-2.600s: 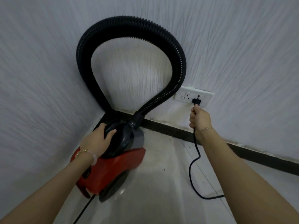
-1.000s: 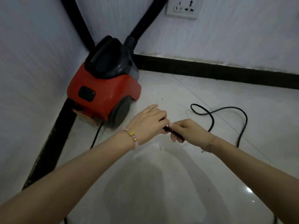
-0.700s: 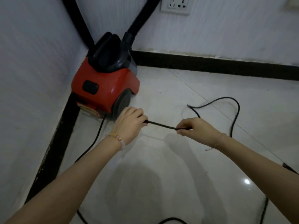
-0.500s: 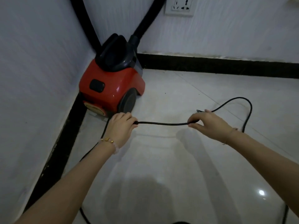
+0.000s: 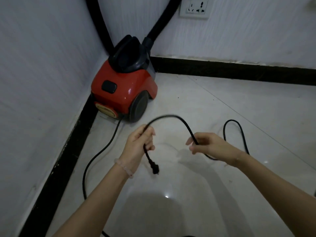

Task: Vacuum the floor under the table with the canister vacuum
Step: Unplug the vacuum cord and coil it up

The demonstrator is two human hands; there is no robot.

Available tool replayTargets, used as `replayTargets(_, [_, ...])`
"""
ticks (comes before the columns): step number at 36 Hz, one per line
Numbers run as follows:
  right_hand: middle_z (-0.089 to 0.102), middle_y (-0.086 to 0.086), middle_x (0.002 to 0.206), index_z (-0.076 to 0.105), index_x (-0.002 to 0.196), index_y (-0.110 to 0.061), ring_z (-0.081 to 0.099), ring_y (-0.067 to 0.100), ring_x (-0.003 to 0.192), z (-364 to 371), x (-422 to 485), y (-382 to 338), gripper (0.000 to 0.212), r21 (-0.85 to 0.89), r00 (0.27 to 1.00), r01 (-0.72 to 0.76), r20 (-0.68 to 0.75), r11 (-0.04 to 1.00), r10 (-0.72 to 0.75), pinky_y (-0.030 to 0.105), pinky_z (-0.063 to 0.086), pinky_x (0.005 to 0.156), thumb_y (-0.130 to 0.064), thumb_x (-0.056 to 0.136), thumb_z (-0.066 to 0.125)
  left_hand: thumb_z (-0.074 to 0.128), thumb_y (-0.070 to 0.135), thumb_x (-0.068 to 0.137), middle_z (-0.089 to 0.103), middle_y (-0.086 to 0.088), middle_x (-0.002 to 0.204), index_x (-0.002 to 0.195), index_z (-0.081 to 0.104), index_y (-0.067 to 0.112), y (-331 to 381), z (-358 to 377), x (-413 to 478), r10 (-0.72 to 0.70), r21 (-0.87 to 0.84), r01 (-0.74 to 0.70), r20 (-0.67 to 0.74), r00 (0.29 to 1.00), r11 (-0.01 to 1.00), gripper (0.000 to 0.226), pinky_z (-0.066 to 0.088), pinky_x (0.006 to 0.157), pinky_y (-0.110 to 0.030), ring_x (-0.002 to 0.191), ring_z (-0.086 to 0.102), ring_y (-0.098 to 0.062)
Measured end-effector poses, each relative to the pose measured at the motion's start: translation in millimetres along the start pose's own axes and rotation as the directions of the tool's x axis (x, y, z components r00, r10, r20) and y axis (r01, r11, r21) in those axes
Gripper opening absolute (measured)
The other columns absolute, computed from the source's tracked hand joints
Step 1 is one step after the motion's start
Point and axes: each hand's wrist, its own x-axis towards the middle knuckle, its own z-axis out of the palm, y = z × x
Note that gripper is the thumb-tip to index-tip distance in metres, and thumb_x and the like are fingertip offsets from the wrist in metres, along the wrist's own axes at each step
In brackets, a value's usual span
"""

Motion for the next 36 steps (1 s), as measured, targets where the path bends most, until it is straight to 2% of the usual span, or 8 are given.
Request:
replayTargets(3, [0.066,0.004,0.072,0.067,0.095,-0.010,0.064,0.011,0.074,11,-7,23,0.011,-0.063,0.999,-0.048,0.022,0.997,0.050,0.018,0.048,0.079,-0.017,0.091,0.060,0.038,0.018,0.101,0.038,0.008,0.051,0.078,0.051,0.013,8,-10,0,-0.045,-0.279,0.020,-0.083,0.996,0.960,0.027,0.039,0.047,-0.017,0.043,0.036,-0.004])
replayTargets(7, [0.061,0.001,0.063,0.067,0.094,-0.017,0.057,0.009,0.061,21,-13,33,0.014,-0.041,0.989,0.007,-0.149,0.999,-0.013,0.026,0.047,0.073,-0.018,0.094,0.053,0.043,0.021,0.100,0.050,0.006,0.061,0.086,0.059,0.015,6,-17,-4,-0.069,-0.253,0.035,-0.126,0.990,0.967,0.023,0.047,0.050,-0.017,0.054,0.049,-0.006])
replayTargets(11, [0.055,-0.006,0.061,0.070,0.096,-0.023,0.047,0.002,0.051,41,-13,16,0.017,-0.130,0.965,0.105,-0.226,0.986,-0.133,0.014,0.041,0.056,-0.020,0.094,0.053,0.048,0.018,0.097,0.068,-0.004,0.105,0.115,0.064,0.016,-2,-12,-16,-0.213,-0.405,0.191,-0.010,0.977,0.894,0.024,0.061,0.076,-0.037,0.098,0.068,-0.019])
replayTargets(15, [0.055,-0.011,0.058,0.073,0.103,-0.020,0.053,-0.003,0.054,72,-17,-2,0.021,-0.273,0.970,0.195,-0.091,0.942,-0.227,0.009,0.040,0.058,-0.024,0.094,0.055,0.047,0.007,0.096,0.062,-0.008,0.129,0.133,0.049,0.025,-12,0,-26,-0.314,-0.384,0.335,0.119,0.942,0.860,0.041,0.046,0.102,-0.047,0.122,0.056,-0.027])
replayTargets(20, [0.053,-0.015,0.056,0.074,0.096,-0.020,0.055,-0.004,0.058,96,-22,-8,0.020,-0.309,0.961,0.254,-0.023,0.916,-0.274,0.014,0.037,0.058,-0.026,0.094,0.055,0.047,0.014,0.098,0.071,-0.005,0.080,0.121,0.051,0.008,-18,9,-25,-0.301,-0.395,0.301,0.064,0.951,0.868,0.024,0.046,0.102,-0.044,0.084,0.068,-0.020])
replayTargets(24, [0.063,-0.008,0.066,0.071,0.099,-0.025,0.059,0.005,0.064,92,-26,-4,0.018,-0.253,0.975,0.207,-0.024,0.945,-0.220,0.022,0.049,0.065,-0.033,0.092,0.056,0.039,0.020,0.102,0.040,0.007,0.051,0.090,0.054,0.012,-9,6,-24,-0.171,-0.374,0.131,-0.076,0.982,0.918,0.021,0.055,0.063,-0.027,0.044,0.043,-0.006])
replayTargets(30, [0.062,-0.011,0.100,0.063,0.117,-0.025,0.050,-0.007,0.080,66,-17,19,0.031,-0.553,0.963,0.264,0.106,0.790,-0.247,0.025,0.021,0.111,-0.034,0.099,0.040,0.033,0.022,0.103,0.031,0.009,0.048,0.083,0.049,0.016,9,-5,-17,-0.055,-0.459,0.013,-0.079,0.995,0.888,0.026,0.039,0.045,-0.017,0.039,0.031,-0.004])
replayTargets(36, [0.062,-0.009,0.111,0.060,0.118,-0.029,0.055,0.011,0.105,37,-4,29,0.061,-0.779,0.977,0.211,0.155,0.590,-0.144,0.039,0.023,0.110,-0.061,0.089,0.017,0.032,0.025,0.102,0.030,0.010,0.046,0.082,0.049,0.017,16,-14,-18,-0.028,-0.547,-0.004,-0.050,0.998,0.837,0.028,0.028,0.040,-0.014,0.037,0.028,-0.002])
